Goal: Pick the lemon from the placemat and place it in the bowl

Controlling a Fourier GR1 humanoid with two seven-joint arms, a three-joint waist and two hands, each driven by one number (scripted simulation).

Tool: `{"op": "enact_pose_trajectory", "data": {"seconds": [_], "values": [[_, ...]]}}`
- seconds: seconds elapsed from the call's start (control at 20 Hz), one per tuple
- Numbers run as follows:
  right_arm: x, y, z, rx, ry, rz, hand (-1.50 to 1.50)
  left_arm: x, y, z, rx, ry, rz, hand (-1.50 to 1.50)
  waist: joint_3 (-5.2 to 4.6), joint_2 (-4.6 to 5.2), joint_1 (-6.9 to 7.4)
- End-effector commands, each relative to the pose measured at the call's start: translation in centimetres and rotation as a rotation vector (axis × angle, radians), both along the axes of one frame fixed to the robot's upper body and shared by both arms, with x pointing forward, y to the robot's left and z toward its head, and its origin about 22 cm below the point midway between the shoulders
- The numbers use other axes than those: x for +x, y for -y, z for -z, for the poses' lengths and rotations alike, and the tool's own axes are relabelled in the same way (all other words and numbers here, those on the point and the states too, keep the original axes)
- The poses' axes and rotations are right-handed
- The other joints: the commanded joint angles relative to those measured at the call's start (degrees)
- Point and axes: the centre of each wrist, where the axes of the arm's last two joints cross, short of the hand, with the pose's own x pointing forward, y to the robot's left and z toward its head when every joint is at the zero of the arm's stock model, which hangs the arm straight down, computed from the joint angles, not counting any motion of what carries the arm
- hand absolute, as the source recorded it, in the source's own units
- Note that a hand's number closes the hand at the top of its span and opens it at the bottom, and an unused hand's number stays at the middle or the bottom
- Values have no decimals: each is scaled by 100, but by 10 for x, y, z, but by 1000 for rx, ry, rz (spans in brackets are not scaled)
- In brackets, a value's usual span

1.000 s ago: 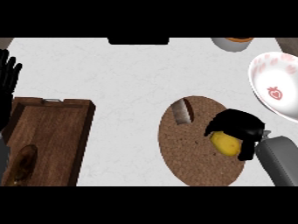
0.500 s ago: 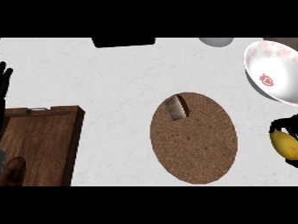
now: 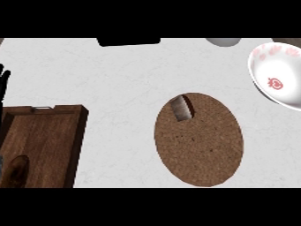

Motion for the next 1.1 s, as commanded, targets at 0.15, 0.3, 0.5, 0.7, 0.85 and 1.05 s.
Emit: {"op": "enact_pose_trajectory", "data": {"seconds": [0.15,0.3,0.5,0.7,0.85,1.05], "values": [[-56,45,-61,-58,229,180,150,4,6,4,-15,18,56,0,-7,0,285],[-65,52,-91,51,329,74,150,10,7,-2,-10,-5,34,0,-15,-24,264],[-75,57,-124,22,447,-16,150,11,13,3,14,-10,54,0,-28,-35,283],[-68,57,-134,163,548,-52,150,11,18,12,6,-4,65,0,-39,-33,356],[-55,55,-143,303,593,-102,150,13,8,-13,16,16,75,0,-44,-44,429],[-28,45,-179,353,583,-118,150,17,21,-6,7,3,67,0,-60,-34,491]]}}
